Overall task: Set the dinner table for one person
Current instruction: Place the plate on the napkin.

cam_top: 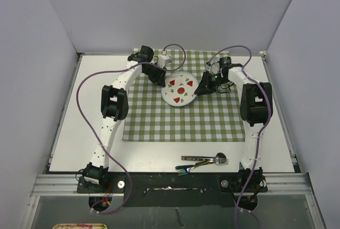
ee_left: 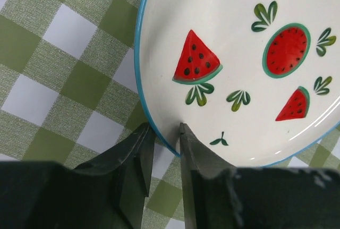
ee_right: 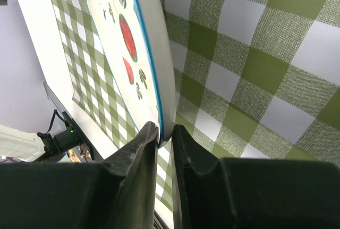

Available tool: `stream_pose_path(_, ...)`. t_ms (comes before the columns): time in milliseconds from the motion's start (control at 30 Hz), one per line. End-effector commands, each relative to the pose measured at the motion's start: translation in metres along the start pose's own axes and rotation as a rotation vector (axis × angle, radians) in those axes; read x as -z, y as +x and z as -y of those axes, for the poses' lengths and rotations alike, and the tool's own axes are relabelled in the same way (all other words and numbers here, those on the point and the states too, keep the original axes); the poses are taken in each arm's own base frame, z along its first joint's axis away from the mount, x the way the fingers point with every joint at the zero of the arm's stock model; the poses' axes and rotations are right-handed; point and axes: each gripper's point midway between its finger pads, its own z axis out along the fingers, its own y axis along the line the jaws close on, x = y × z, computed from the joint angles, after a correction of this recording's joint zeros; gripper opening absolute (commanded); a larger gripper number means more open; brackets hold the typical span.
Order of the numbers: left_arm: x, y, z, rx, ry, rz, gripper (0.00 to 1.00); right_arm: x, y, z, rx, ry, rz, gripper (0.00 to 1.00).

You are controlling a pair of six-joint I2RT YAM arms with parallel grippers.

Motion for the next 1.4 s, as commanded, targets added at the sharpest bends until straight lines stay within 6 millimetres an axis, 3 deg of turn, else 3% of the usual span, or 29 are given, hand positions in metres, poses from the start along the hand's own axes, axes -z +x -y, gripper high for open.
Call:
stream_pose_path(0, -0.002, 0.012, -0.011, -0.056, -0.051, -0.050, 0.25, 0.004, -0.016, -0.026, 0.090, -0.082, 0.032, 0.00)
stream_pose_path(567, 0.004, 0.009, -0.008, -0.069, -0.055, -0.051, 0.61, -0.005, -0.016, -0.026, 0.086, -0.082, 0.020, 0.00)
stream_pose_path(900, 0.013, 0.001, -0.005, -0.079, -0.067, -0.036, 0.67, -0.004, -0.018, -0.027, 0.080, -0.077, 0.031, 0.00)
stream_pose_path(1200, 0.021, -0.002, 0.002, -0.096, -0.064, -0.039, 0.82, -0.005, -0.015, -0.028, 0.055, -0.096, 0.039, 0.00)
stream_pose_path(1367, 0.027, -0.008, 0.002, -0.102, -0.083, -0.028, 0.86, -0.003, -0.016, -0.028, 0.057, -0.091, 0.049, 0.00)
